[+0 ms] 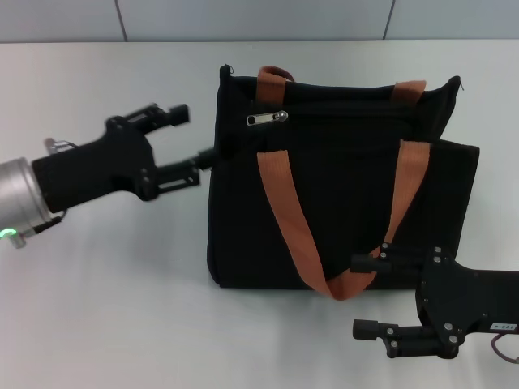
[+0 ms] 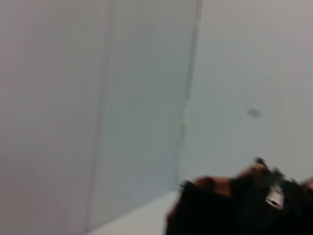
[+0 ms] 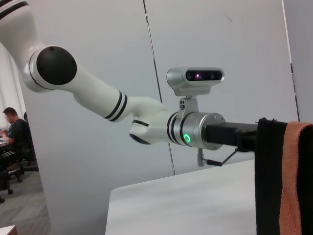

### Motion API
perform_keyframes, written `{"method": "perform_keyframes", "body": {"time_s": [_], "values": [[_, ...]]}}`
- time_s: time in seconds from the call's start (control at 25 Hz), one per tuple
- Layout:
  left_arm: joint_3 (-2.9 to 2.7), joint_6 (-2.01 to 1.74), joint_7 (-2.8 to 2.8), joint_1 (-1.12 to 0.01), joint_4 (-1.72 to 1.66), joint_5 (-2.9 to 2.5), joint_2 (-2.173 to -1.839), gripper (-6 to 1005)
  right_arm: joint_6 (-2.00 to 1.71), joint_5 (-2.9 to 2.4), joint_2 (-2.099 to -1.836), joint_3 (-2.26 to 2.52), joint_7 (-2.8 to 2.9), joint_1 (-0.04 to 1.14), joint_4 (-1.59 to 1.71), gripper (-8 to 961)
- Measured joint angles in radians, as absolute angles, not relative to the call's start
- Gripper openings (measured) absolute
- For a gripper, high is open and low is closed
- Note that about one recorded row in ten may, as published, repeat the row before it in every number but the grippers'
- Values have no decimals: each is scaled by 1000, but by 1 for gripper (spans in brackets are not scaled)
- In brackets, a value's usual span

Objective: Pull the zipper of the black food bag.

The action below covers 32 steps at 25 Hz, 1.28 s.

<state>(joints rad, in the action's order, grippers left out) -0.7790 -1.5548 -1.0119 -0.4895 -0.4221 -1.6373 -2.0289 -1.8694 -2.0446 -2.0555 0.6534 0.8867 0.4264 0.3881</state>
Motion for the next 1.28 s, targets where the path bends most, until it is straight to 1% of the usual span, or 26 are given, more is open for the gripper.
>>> {"method": "perform_keyframes", "body": {"time_s": [0.08,0.28,0.32,0.48,0.72,0.92,1.12,1.28], "values": [[-856,-1530,-1010,-514,-425,-1637,-2035,811,-1870,-2045,-2055,653,888,426,388,751],[-872,-1473,-1009,-533,-426,-1638,-2048,804,-1872,-2045,-2054,653,888,426,388,750],[-874,-1431,-1009,-546,-426,-1637,-2057,795,-1878,-2045,-2054,653,888,425,388,750],[-877,-1401,-1009,-559,-427,-1637,-2062,762,-1883,-2044,-2054,652,888,423,388,750],[-872,-1393,-999,-559,-428,-1632,-2061,712,-1885,-2043,-2054,650,888,417,388,749],[-867,-1416,-999,-551,-428,-1628,-2053,472,-1885,-2042,-2054,641,888,412,388,749],[-863,-1448,-999,-548,-437,-1630,-2046,260,-1896,-2042,-2054,633,899,412,388,749],[-864,-1485,-999,-543,-440,-1634,-2041,153,-1904,-2042,-2054,626,911,413,390,748]]}}
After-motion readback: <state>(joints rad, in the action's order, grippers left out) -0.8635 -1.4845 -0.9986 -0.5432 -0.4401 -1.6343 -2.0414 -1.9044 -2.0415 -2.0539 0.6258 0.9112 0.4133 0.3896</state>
